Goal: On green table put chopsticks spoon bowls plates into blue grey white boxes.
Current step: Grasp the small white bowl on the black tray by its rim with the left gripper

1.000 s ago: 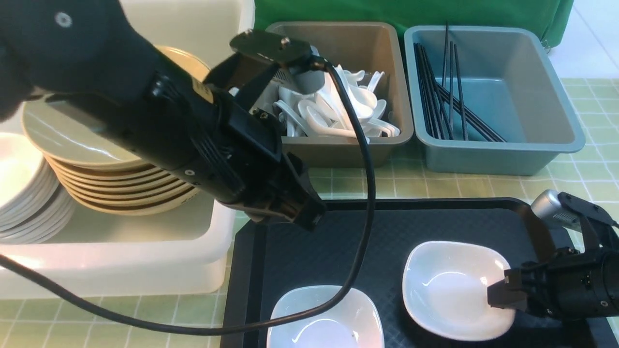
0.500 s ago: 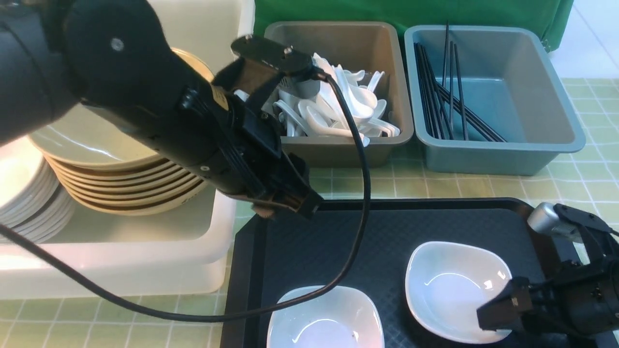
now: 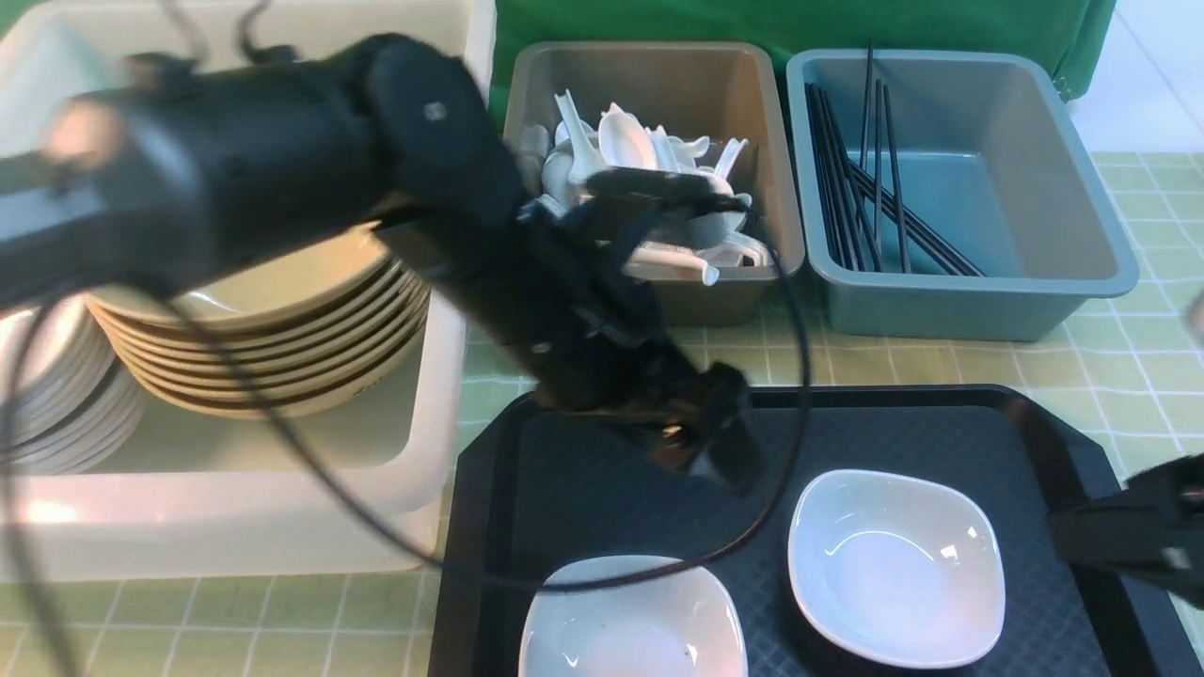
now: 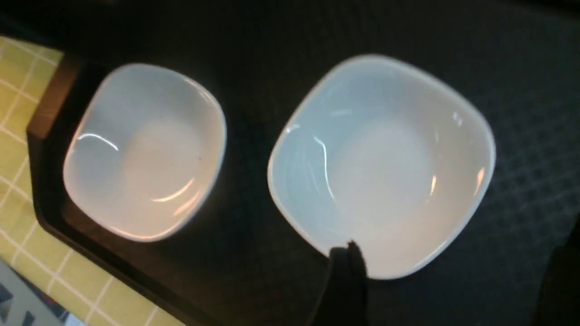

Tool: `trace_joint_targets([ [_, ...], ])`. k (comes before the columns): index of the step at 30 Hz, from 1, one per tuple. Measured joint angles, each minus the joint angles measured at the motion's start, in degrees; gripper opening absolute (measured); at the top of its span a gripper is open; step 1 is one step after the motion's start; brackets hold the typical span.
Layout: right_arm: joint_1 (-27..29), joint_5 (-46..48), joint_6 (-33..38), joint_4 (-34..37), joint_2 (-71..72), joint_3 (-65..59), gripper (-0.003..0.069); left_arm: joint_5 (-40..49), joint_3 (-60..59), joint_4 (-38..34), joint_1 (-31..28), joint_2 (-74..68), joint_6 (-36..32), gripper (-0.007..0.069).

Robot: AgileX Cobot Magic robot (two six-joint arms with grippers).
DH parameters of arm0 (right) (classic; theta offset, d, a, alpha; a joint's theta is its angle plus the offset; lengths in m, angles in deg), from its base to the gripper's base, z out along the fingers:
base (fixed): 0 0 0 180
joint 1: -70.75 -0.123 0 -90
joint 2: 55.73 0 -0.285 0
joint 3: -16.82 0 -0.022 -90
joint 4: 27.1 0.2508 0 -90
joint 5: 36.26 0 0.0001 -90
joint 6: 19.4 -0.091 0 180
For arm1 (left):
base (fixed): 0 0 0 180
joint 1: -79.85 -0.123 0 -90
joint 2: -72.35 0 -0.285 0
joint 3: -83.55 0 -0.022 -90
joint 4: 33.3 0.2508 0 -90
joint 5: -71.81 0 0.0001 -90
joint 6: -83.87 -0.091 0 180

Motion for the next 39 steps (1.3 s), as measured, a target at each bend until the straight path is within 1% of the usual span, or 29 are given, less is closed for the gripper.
trace_joint_targets([
  [3, -0.7, 0.1, 2.2, -0.2, 3.9, 0.0, 0.0489, 0.4, 4.0, -0.5, 0.7, -4.4, -0.1, 0.0661],
  [6, -3.1, 0.7, 5.3, -0.3, 8.9, 0.0, 0.0416, 1.8, 8.5, -0.5, 2.2, -10.1, 0.3, 0.0661],
  [9, -5.2, 1.6, 6.9, -0.3, 11.9, 0.1, 0.0297, 2.2, 11.8, -0.5, 4.0, -15.0, 0.7, 0.0655],
  [10, -5.8, 2.6, 7.5, -0.4, 13.0, 0.7, 0.0231, 2.2, 12.9, -0.5, 4.6, -16.6, 1.0, 0.0645],
  [12, -6.4, 4.3, 8.0, -0.4, 14.5, 2.2, 0.0127, 2.3, 15.0, -0.5, 5.4, -19.3, 2.0, 0.0644],
  [13, -6.4, 4.7, 8.2, -0.4, 14.8, 2.6, 0.0108, 2.3, 15.7, -0.5, 5.6, -20.1, 2.5, 0.0642],
  [14, -6.4, 6.2, 8.5, -0.4, 15.5, 4.6, 0.0062, 2.4, 17.1, -0.5, 5.8, -21.7, 3.4, 0.0624],
  [15, -6.4, 7.1, 8.7, -0.4, 15.8, 5.8, 0.0044, 2.4, 18.3, -0.5, 5.8, -22.9, 4.1, 0.0608],
  [16, -6.4, 8.0, 8.8, -0.3, 15.8, 6.9, 0.0033, 2.4, 19.7, -0.5, 5.9, -24.3, 5.1, 0.0586],
  [17, -6.4, 8.3, 8.8, -0.3, 15.8, 7.3, 0.0031, 2.4, 19.9, -0.5, 5.9, -24.5, 5.2, 0.0583],
  [18, -6.4, 9.0, 8.8, -0.3, 15.8, 8.4, 0.0027, 2.4, 21.3, -0.5, 5.9, -25.9, 5.5, 0.0555],
  [21, -6.4, 9.3, 8.8, -0.3, 15.8, 9.0, 0.0026, 2.6, 22.4, -1.1, 5.9, -27.4, 5.7, 0.0514],
  [24, -6.4, 9.1, 8.8, -0.3, 15.8, 9.1, 0.0026, 4.5, 22.9, -1.7, 5.9, -29.1, 5.3, 0.0395],
  [26, -6.7, 8.5, 8.8, -0.4, 15.8, 9.1, 0.0027, 6.3, 22.9, -1.7, 5.9, -29.9, 4.7, 0.0287],
  [27, -6.7, 8.4, 8.8, -0.4, 15.8, 9.1, 0.0027, 6.5, 22.9, -1.7, 5.9, -29.9, 4.5, 0.0274],
  [28, -7.7, 7.8, 8.6, -0.4, 15.8, 9.1, 0.0027, 7.5, 22.9, -1.7, 5.9, -30.3, 3.7, 0.0156],
  [31, -9.3, 7.5, 8.8, -0.4, 15.8, 9.1, 0.0027, 7.8, 23.3, -2.7, 5.8, -30.5, 3.2, 0.0032],
  [33, -9.7, 7.3, 8.9, -0.4, 15.7, 9.1, 0.0028, 8.7, 23.9, -2.8, 5.8, -30.4, 3.0, 0.0014],
  [39, -9.9, 5.5, 9.2, 0.8, 14.4, 9.1, 0.0036, 11.6, 27.9, -0.5, 5.6, -28.3, 2.4, 0.0015],
])
